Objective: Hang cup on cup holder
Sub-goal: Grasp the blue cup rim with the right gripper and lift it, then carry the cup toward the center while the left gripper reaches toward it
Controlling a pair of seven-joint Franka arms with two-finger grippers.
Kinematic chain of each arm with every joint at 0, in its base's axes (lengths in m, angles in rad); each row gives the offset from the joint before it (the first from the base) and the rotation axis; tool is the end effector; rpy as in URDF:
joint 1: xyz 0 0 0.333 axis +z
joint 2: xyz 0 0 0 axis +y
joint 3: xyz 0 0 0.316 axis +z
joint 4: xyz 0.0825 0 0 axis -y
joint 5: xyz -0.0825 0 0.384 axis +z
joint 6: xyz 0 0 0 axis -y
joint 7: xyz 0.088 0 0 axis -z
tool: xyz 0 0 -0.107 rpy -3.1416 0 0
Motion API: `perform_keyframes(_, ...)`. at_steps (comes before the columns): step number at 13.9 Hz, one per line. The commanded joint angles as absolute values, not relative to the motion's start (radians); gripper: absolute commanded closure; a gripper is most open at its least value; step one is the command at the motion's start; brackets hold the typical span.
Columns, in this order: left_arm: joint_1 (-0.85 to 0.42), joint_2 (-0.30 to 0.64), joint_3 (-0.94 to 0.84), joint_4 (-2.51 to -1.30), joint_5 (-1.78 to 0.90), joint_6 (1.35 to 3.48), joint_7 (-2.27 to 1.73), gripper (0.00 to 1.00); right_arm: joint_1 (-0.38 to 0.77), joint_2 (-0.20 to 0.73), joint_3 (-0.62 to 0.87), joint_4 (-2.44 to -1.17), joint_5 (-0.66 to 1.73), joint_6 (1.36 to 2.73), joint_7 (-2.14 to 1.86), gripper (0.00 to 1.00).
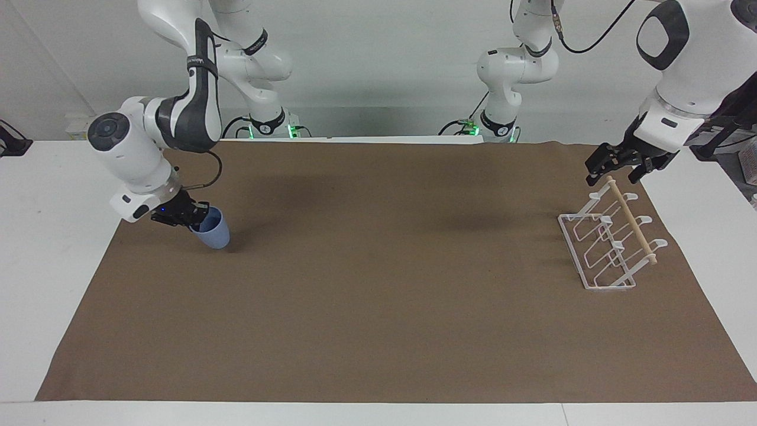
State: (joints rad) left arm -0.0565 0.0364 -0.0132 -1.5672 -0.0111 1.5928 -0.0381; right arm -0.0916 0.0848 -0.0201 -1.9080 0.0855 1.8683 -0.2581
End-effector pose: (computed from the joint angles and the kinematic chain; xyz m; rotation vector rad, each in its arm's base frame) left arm 0.5658 -0.0405 0.6077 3.1302 -0.0490 -0.0179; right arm 0.5644 -0.0565 0.4420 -3.0322 -0.1764 0.1641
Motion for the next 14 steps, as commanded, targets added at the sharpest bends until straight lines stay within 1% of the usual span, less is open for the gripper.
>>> perform_keyframes(1, -0.055, 0.006, -0.021, -1.600, -0.002, 1.578, -0.055, 0.00, -0.086, 0.066, 0.018, -1.810, 0.249, 1.715, -0.227, 1.00)
perform_keyframes(2, -0.051, 0.006, -0.023, -1.594, -0.003, 1.583, -0.061, 0.00, -0.087, 0.051, 0.041, -1.810, 0.309, 1.679, -0.174, 1.00)
perform_keyframes(4, -0.049, 0.005, -0.023, -1.598, -0.012, 1.586, -0.096, 0.00, -0.084, 0.043, 0.061, -1.819, 0.537, 1.640, -0.054, 1.00)
perform_keyframes(5, -0.057, -0.015, -0.025, -1.629, -0.012, 1.589, -0.107, 0.00, -0.074, 0.043, 0.086, -1.825, 0.607, 1.644, 0.009, 1.00)
perform_keyframes(7, -0.086, -0.070, -0.028, -1.747, -0.056, 1.638, -0.215, 0.00, -0.020, 0.040, 0.097, -1.832, 0.774, 1.660, 0.203, 1.00)
perform_keyframes(8, -0.109, -0.090, -0.028, -1.805, -0.090, 1.675, -0.317, 0.00, 0.015, 0.031, 0.097, -1.853, 0.828, 1.705, 0.259, 1.00)
perform_keyframes(9, -0.141, -0.092, -0.028, -1.831, -0.130, 1.715, -0.430, 0.00, 0.059, 0.015, 0.098, -1.896, 0.891, 1.773, 0.306, 1.00)
perform_keyframes(10, -0.178, -0.081, -0.028, -1.838, -0.168, 1.732, -0.559, 0.00, 0.110, -0.004, 0.098, -1.943, 0.978, 1.852, 0.346, 1.00)
perform_keyframes(12, -0.210, -0.075, -0.028, -1.838, -0.259, 1.762, -0.810, 0.00, 0.230, -0.040, 0.098, -2.050, 1.086, 2.058, 0.370, 1.00)
perform_keyframes(14, -0.235, -0.075, -0.028, -1.836, -0.340, 1.767, -1.037, 0.00, 0.313, -0.055, 0.098, -2.109, 1.228, 2.214, 0.374, 1.00)
